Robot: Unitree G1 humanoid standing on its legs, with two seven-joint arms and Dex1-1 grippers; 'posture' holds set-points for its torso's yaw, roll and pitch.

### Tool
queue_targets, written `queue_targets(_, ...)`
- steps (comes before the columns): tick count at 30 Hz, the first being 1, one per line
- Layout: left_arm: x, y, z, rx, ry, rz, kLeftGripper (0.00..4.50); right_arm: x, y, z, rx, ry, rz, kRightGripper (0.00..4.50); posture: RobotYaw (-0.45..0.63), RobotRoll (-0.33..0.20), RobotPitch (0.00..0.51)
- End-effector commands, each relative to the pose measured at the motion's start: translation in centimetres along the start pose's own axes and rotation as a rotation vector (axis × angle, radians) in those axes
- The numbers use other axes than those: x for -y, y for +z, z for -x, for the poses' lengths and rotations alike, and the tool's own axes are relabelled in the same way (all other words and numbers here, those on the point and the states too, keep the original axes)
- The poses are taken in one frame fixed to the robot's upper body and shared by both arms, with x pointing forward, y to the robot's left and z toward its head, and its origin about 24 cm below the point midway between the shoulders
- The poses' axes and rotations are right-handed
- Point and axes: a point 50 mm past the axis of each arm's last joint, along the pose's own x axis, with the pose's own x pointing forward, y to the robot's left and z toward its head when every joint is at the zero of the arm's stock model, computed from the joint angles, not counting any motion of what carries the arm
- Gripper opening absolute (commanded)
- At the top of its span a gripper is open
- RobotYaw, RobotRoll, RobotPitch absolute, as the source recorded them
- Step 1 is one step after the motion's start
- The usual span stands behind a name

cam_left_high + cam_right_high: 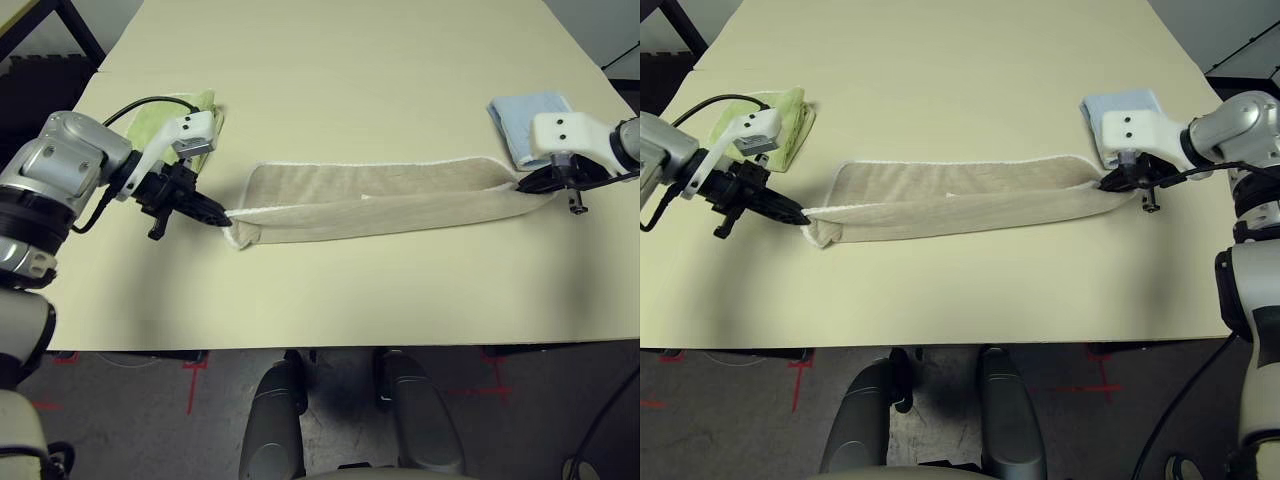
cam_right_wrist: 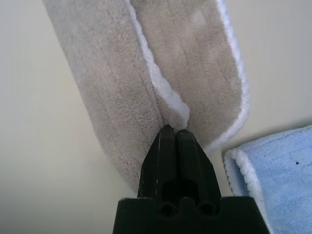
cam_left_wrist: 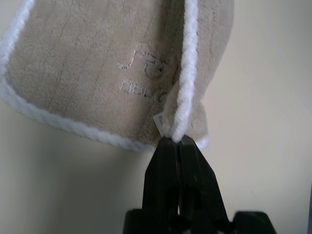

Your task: Fold the towel and set it aside.

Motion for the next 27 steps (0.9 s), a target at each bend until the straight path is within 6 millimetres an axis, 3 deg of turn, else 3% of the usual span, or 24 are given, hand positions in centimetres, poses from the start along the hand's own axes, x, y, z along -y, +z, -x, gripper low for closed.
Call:
queue_targets(1, -0.4, 0.0, 0.6, 0.018, 0.036, 0.013, 0.02, -0.7, -1.1, -0.1, 0.042, -0.004, -0.066, 0.0, -0.12, 0.0, 0.213)
queue_targets(8, -0.2, -0.9, 1.1, -0.028, 0.047, 0.05, 0.02, -1.0, -1.3, -0.2, 0.016, 0.026, -0.055, 0.0, -0.11, 0.0, 0.212)
queue_targets(13, -0.5, -0.6, 0.6, -0.015, 0.048, 0.009, 0.02, -1.1, -1.8, 0.0, -0.055, 0.033, -0.026, 0.0, -0.11, 0.0, 0.211)
queue_targets(17, -0.6, -0.1, 0.8, 0.005, 0.06, 0.003, 0.02, 0.2, -0.3, -0.1, 0.109, -0.116, -0.085, 0.0, -0.11, 0.0, 0.211)
queue_targets(20, -1.4, 0.0, 1.7, 0.08, 0.166, 0.04, 0.02, 1.6, 1.2, -0.4, 0.258, -0.267, -0.164, 0.0, -0.11, 0.0, 0.212)
queue_targets(22, -2.4, 0.0, 2.3, 0.139, 0.327, 0.062, 0.02, 2.2, 1.8, -0.6, 0.282, -0.359, -0.184, 0.0, -0.11, 0.0, 0.212)
queue_targets(24, -4.2, 0.8, 3.2, 0.286, 0.632, 0.098, 0.02, 3.3, 2.6, -0.7, 0.335, -0.524, -0.232, 0.0, -0.1, 0.0, 0.215)
queue_targets(27, -5.7, 3.0, 6.3, 0.543, 1.127, 0.057, 0.02, 5.5, 4.7, 0.3, 0.502, -0.821, -0.349, 0.0, -0.1, 0.0, 0.215)
